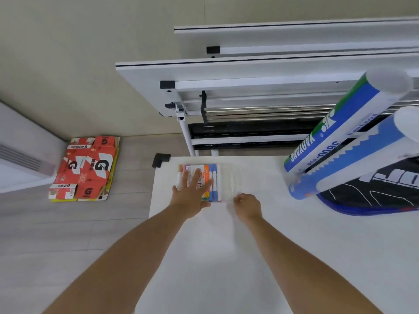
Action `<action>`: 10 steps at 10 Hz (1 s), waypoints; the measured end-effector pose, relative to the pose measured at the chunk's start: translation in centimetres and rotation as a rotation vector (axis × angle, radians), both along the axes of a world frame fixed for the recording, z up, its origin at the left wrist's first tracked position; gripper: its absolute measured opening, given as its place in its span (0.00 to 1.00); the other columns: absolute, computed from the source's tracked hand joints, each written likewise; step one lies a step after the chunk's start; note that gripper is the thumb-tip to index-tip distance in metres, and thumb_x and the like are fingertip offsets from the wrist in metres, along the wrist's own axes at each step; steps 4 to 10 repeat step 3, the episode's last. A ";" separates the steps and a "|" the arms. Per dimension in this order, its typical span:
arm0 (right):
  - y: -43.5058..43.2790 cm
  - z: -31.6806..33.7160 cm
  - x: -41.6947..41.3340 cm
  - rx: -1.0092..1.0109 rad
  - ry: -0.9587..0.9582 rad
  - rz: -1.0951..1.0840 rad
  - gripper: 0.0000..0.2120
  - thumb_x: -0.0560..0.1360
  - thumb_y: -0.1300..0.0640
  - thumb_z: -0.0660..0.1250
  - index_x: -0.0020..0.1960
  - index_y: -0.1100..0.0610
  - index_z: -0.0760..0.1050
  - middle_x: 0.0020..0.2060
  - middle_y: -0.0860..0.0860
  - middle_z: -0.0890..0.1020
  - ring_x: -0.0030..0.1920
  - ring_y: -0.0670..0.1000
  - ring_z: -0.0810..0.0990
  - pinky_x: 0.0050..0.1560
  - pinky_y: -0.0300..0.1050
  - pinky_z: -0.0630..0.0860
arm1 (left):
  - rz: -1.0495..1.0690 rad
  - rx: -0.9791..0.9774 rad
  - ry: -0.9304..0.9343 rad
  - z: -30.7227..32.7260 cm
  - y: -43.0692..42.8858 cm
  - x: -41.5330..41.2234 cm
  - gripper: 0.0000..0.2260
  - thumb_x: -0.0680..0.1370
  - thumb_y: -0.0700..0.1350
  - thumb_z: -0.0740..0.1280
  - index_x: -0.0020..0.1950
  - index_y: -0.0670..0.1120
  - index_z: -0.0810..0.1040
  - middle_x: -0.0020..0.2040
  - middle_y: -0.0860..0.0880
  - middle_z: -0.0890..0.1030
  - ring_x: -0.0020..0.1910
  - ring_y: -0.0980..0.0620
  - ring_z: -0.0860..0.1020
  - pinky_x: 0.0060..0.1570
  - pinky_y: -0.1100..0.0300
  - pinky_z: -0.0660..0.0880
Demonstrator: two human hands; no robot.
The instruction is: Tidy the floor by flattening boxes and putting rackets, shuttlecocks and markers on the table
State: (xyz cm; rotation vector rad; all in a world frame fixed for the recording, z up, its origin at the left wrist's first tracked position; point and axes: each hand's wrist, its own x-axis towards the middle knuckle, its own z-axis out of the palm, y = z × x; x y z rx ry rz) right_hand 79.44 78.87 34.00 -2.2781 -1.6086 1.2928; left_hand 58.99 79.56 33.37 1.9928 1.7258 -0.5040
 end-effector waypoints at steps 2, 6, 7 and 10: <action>-1.1 2.7 0.8 -0.054 0.068 0.058 0.22 0.82 0.50 0.57 0.72 0.59 0.69 0.72 0.55 0.70 0.73 0.54 0.67 0.73 0.42 0.60 | 0.220 0.054 -0.079 2.2 -2.7 1.0 0.33 0.78 0.68 0.57 0.80 0.63 0.48 0.82 0.50 0.43 0.80 0.38 0.42 0.74 0.33 0.52; -2.9 5.8 2.4 -0.066 0.090 0.048 0.24 0.82 0.48 0.55 0.74 0.58 0.67 0.73 0.54 0.68 0.73 0.55 0.66 0.73 0.45 0.61 | 0.476 0.013 -0.340 4.4 -6.3 2.9 0.30 0.79 0.68 0.53 0.79 0.58 0.59 0.80 0.49 0.61 0.77 0.40 0.61 0.71 0.41 0.66; -2.9 5.8 2.4 -0.066 0.090 0.048 0.24 0.82 0.48 0.55 0.74 0.58 0.67 0.73 0.54 0.68 0.73 0.55 0.66 0.73 0.45 0.61 | 0.476 0.013 -0.340 4.4 -6.3 2.9 0.30 0.79 0.68 0.53 0.79 0.58 0.59 0.80 0.49 0.61 0.77 0.40 0.61 0.71 0.41 0.66; -2.9 5.8 2.4 -0.066 0.090 0.048 0.24 0.82 0.48 0.55 0.74 0.58 0.67 0.73 0.54 0.68 0.73 0.55 0.66 0.73 0.45 0.61 | 0.476 0.013 -0.340 4.4 -6.3 2.9 0.30 0.79 0.68 0.53 0.79 0.58 0.59 0.80 0.49 0.61 0.77 0.40 0.61 0.71 0.41 0.66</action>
